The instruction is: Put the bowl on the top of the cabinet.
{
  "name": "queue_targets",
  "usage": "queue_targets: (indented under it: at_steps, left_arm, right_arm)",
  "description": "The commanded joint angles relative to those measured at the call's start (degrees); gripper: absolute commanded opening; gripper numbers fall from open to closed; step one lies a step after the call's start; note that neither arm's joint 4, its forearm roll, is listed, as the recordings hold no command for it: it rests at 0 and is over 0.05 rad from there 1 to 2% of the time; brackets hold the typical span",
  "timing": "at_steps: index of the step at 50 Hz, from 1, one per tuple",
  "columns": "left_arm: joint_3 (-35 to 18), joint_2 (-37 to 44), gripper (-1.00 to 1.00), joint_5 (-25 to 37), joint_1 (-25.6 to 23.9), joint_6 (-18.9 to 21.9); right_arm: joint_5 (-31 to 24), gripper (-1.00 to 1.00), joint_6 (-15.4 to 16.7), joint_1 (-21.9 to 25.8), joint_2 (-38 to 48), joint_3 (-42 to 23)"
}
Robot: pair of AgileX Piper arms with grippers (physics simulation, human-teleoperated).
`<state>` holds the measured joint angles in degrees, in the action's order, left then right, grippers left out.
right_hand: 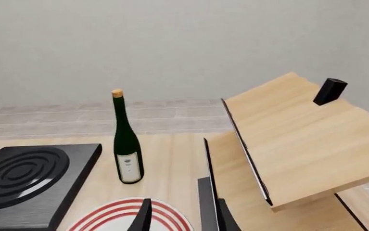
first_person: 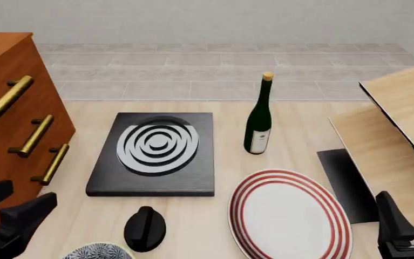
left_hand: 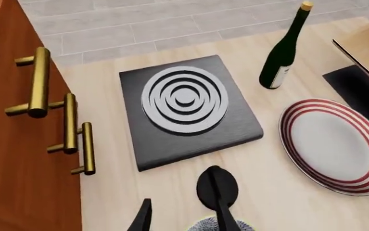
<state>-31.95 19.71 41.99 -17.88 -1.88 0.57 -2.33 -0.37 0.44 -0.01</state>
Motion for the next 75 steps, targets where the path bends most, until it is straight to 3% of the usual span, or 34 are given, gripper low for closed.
queue_targets:
  at_steps: [1,17,39,75]
  left_arm:
    - [2.54,-1.27,1.00,2.66,-0.84,-1.31]
    - [6.40,-3.59,1.00,4.94,0.85,-2.86]
    - [13.82,-4.65,1.00,2.99,-0.18,-6.50]
    - [20.61,-6.60,1.00,1.84,0.20,-10.35]
  right_arm:
    - [-0.05,1.00,0.14,0.29,-0.15,0.00]
    - [-0.15,1.00,0.73,0.67,-0.18,0.00]
    - [-0.24,1.00,0.88,0.68,-0.16,-0.01]
    - [-0.29,1.00,0.86,0.72,-0.08,0.00]
